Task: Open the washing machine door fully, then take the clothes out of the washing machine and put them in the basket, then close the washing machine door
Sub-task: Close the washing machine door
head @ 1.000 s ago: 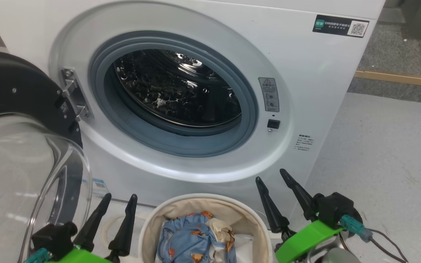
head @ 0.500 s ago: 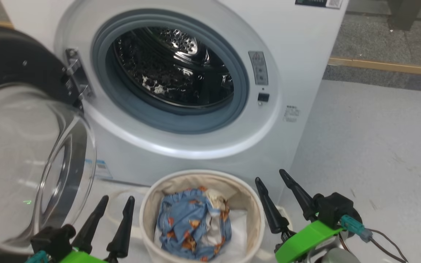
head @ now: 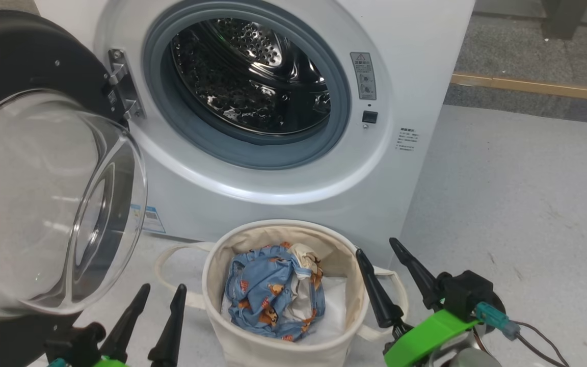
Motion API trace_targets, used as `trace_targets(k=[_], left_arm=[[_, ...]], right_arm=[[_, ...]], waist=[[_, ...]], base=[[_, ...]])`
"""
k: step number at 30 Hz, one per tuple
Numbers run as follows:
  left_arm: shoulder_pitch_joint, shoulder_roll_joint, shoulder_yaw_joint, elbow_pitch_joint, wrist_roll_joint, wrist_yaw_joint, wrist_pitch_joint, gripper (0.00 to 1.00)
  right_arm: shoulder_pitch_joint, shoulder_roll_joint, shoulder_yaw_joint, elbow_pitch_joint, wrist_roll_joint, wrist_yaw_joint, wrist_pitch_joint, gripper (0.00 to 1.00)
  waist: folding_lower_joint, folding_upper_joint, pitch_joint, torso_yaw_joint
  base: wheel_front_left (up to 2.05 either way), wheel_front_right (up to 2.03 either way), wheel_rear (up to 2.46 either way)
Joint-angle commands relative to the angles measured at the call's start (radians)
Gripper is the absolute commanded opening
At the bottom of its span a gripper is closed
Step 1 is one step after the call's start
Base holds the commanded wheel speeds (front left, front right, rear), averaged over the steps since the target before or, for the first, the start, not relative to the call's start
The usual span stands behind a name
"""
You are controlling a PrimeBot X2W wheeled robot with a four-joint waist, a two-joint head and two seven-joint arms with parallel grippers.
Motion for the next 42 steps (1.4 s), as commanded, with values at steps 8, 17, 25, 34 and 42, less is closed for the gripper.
trace_targets(k=[8,17,25,34,42], left_arm=[[-0.045,0.023,0.044,-0.028,-0.018,0.009,-0.011,1.00],[-0.046,0.031,0.031,-0.010,-0.002,0.032,0.011,1.00],[-0.042,0.052,0.079,0.008,0.039,0.120,-0.018,1.00],[-0.037,0.079,0.094,-0.012,0.056,0.140,-0.027,1.00],[0.022,0.092,0.180,-0.072,0.046,0.189,-0.074,1.00]], right_arm=[[-0.034,-0.005,0.009,-0.032,0.006,0.001,-0.013,1.00],[-0.037,-0.012,0.019,-0.019,0.020,0.001,-0.012,1.00],[-0.057,-0.017,0.059,0.000,0.040,0.001,-0.012,1.00],[-0.080,-0.004,0.069,0.014,0.064,0.001,-0.013,1.00],[-0.166,0.001,0.129,0.036,0.087,0.001,-0.013,1.00]], waist=[[0.0000,0.0000,-0.004,0.029],[0.0000,0.0000,-0.017,0.103],[0.0000,0.0000,-0.030,0.215],[0.0000,0.0000,-0.041,0.333],[0.0000,0.0000,-0.008,0.377]], base=[[0.00,0.00,0.00],[0.00,0.00,0.00],[0.00,0.00,0.00],[0.00,0.00,0.00],[0.00,0.00,0.00]])
